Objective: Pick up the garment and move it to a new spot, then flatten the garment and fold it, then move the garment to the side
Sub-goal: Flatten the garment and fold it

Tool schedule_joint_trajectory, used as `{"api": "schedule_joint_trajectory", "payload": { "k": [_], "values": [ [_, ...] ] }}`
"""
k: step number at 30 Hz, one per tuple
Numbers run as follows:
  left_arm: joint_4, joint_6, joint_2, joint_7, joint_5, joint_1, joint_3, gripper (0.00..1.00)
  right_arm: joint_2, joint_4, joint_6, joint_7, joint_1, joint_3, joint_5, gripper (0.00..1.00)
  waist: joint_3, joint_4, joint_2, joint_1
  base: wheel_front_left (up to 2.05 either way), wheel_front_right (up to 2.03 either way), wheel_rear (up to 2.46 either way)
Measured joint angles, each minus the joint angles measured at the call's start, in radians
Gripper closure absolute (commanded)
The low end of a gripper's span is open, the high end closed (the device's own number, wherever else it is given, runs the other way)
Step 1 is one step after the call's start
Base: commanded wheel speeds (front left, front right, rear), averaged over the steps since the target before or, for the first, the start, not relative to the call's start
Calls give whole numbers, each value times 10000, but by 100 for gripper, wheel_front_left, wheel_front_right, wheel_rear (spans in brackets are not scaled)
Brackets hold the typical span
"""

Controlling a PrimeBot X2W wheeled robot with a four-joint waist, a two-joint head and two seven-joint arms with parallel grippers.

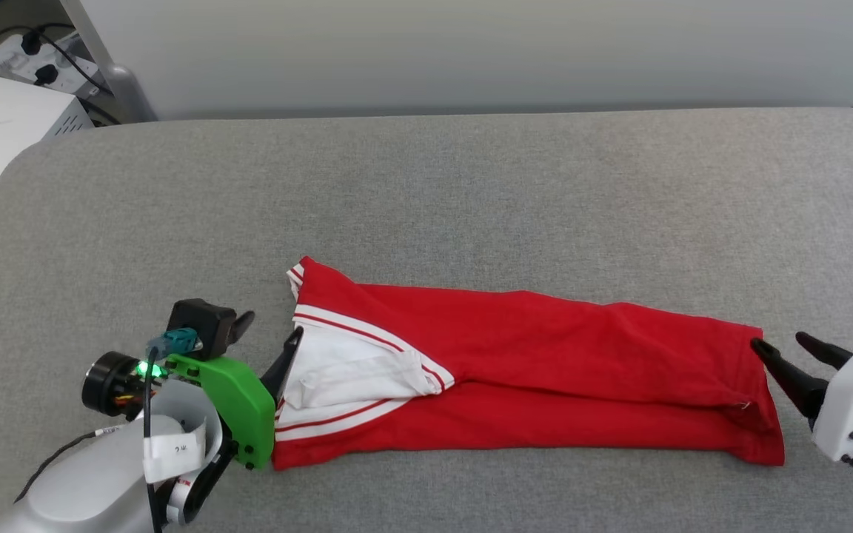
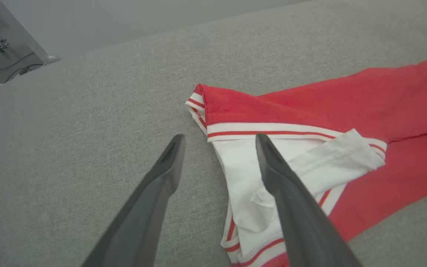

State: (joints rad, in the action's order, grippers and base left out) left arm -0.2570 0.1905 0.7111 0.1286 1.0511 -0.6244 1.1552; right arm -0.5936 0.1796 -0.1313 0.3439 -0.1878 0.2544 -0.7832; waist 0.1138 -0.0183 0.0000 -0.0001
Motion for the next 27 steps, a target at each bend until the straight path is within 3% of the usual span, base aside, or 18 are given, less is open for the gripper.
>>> {"api": "schedule_joint_trajectory", "payload": {
  "k": [5,10,15,23,27],
  "values": [
    [495,1183,102,1034,-366,281,-635,0,-205,-265,0,571,35,-1012,-602,0,-292,88,0,0,0,0,0],
    [922,2199,65,1267,-1103,833,-1496,0,-290,19,0,1929,237,-1670,-1530,0,-320,294,0,0,0,0,0],
    [1622,2871,-196,1273,-2477,1684,-3152,0,-305,646,0,2821,314,-1866,-1797,0,-142,451,0,0,0,0,0],
    [2439,3001,-1197,1273,-4263,3176,-5298,0,263,1651,0,3072,-19,-1664,-1712,0,254,748,0,0,0,0,0],
    [2596,2786,-1879,1273,-4986,3906,-6115,0,518,2201,0,2980,-376,-1440,-1611,0,468,890,0,0,0,0,0]
  ]
}}
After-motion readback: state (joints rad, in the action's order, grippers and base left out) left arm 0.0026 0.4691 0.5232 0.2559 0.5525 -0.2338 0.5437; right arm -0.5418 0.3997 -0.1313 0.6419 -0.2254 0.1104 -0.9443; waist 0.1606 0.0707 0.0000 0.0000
